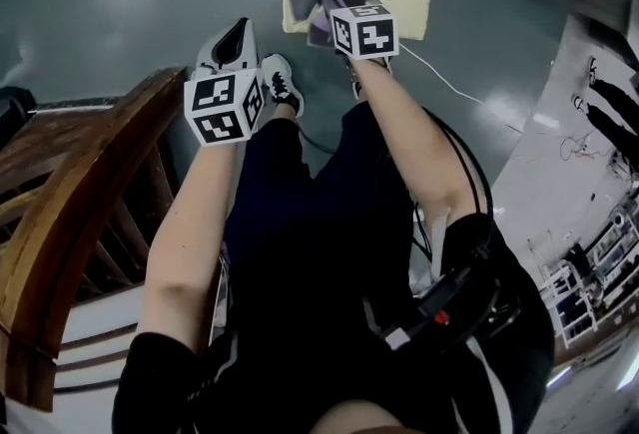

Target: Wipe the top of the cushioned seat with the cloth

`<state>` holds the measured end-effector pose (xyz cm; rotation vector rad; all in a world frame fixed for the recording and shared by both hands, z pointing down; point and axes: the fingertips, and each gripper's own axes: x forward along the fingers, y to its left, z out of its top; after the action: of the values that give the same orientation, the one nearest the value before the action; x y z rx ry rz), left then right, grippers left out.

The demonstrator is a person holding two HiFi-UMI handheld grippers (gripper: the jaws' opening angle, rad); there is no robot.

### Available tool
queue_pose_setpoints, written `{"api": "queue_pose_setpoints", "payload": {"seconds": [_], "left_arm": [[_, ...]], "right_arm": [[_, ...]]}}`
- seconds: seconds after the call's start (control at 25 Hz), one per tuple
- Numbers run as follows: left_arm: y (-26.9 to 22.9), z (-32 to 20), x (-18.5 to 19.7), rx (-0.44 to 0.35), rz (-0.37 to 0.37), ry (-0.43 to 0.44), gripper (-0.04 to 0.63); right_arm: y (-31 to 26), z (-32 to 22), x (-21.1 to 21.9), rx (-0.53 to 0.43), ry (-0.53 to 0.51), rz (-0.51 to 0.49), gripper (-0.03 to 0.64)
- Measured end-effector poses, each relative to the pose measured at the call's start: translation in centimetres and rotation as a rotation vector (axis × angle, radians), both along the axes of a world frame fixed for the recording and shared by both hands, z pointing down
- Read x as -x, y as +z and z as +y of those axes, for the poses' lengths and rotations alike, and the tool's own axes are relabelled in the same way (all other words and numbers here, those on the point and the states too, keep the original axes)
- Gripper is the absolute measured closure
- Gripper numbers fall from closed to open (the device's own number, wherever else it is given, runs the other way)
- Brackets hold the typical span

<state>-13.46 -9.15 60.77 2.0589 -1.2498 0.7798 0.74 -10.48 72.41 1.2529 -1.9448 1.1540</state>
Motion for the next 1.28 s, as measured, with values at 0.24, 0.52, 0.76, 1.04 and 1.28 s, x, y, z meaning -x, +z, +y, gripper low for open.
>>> {"api": "queue_pose_setpoints", "payload": {"seconds": [0.24,0.52,0.76,1.04,1.28], "left_arm": [[0.8,1.4,4.0,0.021,0.002,-0.040,0.591],[2.3,3.4,5.4,0.065,0.010,-0.071,0.591],[3.0,3.9,4.0,0.078,0.015,-0.061,0.591],[2.9,4.1,-0.3,0.090,0.019,-0.028,0.591],[3.3,4.7,-5.0,0.098,0.015,0.021,0.591]], "right_arm": [[3.5,-0.3,6.1,0.044,-0.067,0.031,0.536],[7.8,0.0,6.4,0.131,-0.051,0.078,0.538],[8.5,0.3,3.4,0.177,0.025,0.060,0.540],[8.9,1.5,-3.1,0.206,0.139,0.032,0.540],[9.3,2.8,-9.2,0.219,0.196,0.023,0.540]]}}
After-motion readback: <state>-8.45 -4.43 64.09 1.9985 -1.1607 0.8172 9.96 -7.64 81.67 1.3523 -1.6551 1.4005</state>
